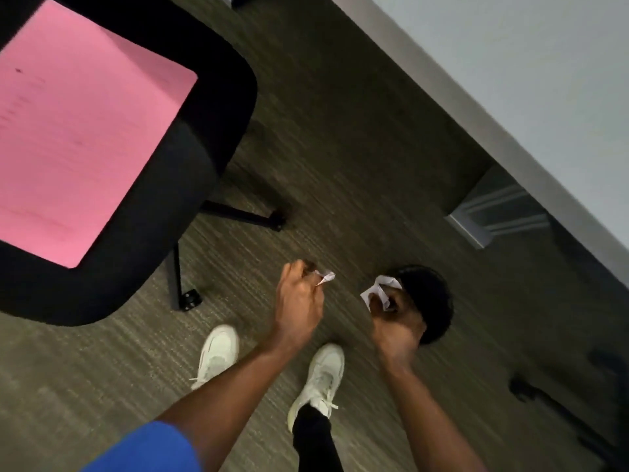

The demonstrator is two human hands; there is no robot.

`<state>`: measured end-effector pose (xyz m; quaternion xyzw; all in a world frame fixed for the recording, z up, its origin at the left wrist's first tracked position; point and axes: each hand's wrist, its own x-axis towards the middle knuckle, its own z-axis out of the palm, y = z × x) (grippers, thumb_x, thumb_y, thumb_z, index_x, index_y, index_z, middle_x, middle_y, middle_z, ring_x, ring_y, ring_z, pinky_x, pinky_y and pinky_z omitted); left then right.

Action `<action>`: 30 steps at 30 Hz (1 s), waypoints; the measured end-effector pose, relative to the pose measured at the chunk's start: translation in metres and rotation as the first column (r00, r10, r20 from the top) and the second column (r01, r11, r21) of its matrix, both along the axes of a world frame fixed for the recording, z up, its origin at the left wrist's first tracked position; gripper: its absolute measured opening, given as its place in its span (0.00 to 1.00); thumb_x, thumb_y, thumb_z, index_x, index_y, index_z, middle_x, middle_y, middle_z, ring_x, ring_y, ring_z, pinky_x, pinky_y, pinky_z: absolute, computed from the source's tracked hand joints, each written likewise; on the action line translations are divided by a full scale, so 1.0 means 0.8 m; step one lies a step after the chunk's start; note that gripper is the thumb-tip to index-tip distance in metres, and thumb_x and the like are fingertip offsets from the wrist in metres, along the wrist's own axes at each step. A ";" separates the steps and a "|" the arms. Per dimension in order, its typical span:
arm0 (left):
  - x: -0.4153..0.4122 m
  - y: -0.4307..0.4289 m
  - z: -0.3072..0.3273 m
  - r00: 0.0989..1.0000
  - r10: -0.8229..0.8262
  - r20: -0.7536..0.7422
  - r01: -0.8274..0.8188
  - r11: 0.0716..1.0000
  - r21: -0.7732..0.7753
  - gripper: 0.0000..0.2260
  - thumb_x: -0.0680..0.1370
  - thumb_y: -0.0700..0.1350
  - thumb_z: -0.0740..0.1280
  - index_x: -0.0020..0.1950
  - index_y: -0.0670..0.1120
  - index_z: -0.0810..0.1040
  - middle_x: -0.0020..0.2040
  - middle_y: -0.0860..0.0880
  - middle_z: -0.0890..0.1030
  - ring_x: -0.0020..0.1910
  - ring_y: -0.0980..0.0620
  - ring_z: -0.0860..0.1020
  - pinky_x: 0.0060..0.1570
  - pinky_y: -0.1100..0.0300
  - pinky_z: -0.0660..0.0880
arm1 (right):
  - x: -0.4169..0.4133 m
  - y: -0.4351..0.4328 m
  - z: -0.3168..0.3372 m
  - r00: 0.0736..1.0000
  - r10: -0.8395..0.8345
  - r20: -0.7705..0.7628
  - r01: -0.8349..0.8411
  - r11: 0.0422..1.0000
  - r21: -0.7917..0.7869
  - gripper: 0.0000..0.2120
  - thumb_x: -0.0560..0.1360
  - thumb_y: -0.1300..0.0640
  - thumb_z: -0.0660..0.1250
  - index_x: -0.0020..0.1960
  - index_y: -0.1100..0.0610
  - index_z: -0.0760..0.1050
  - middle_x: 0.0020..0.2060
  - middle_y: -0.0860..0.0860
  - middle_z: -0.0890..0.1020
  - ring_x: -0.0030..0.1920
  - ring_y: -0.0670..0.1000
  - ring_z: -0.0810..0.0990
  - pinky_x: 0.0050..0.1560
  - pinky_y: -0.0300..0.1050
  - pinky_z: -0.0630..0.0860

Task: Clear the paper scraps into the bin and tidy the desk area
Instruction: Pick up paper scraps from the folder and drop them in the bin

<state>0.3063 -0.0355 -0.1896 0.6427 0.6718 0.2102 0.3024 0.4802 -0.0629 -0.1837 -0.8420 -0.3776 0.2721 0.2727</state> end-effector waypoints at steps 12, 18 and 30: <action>0.184 -0.015 -0.053 0.981 0.177 0.077 -0.122 0.878 -0.462 0.16 0.81 0.54 0.72 0.52 0.41 0.89 0.52 0.42 0.89 0.50 0.44 0.86 0.46 0.57 0.70 | 0.118 -0.058 -0.062 0.991 -0.134 0.022 0.135 0.989 -0.062 0.09 0.75 0.64 0.76 0.55 0.63 0.86 0.53 0.60 0.88 0.53 0.62 0.87 0.55 0.55 0.82; 0.237 -0.019 -0.077 0.996 0.031 0.090 0.010 0.908 -0.419 0.15 0.81 0.51 0.73 0.53 0.39 0.89 0.51 0.36 0.88 0.52 0.37 0.86 0.52 0.50 0.79 | 0.151 -0.084 -0.088 0.992 -0.090 0.093 0.096 0.994 -0.057 0.06 0.74 0.63 0.77 0.50 0.64 0.85 0.46 0.61 0.88 0.47 0.62 0.87 0.48 0.53 0.78; 0.282 -0.006 -0.112 0.989 -0.077 0.130 0.134 0.840 -0.526 0.18 0.78 0.53 0.76 0.59 0.40 0.88 0.57 0.38 0.88 0.60 0.41 0.85 0.59 0.54 0.78 | 0.203 -0.065 -0.126 0.989 -0.138 0.046 0.142 0.985 -0.102 0.19 0.72 0.63 0.79 0.60 0.63 0.81 0.52 0.60 0.88 0.54 0.62 0.87 0.52 0.45 0.76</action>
